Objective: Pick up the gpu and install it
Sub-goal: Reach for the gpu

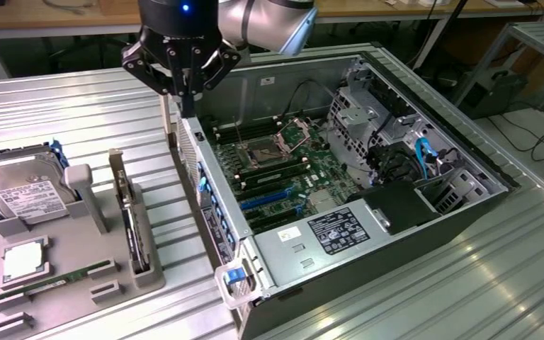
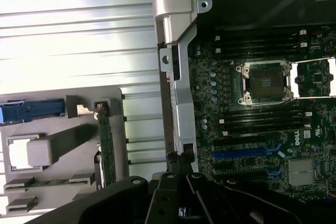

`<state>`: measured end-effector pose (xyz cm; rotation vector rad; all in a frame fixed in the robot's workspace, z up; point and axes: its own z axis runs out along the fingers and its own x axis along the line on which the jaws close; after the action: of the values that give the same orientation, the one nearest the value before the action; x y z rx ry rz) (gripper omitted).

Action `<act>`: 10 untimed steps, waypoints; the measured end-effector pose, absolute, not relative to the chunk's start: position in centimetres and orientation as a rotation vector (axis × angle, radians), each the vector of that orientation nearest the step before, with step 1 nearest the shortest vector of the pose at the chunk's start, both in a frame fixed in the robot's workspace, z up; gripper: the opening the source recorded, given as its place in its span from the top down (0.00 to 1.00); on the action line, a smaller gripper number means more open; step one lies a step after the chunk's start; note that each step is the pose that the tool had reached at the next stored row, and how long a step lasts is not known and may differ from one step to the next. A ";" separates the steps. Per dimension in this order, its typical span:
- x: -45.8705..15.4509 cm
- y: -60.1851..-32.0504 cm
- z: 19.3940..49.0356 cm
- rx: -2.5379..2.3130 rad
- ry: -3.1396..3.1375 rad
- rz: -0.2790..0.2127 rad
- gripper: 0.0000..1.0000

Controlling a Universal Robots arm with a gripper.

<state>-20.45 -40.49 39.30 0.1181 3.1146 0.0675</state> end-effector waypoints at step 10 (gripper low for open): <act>-22.2 -41.6 39.2 0.116 3.115 0.068 0.89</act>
<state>-22.19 -41.57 39.23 0.1162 3.1146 0.0677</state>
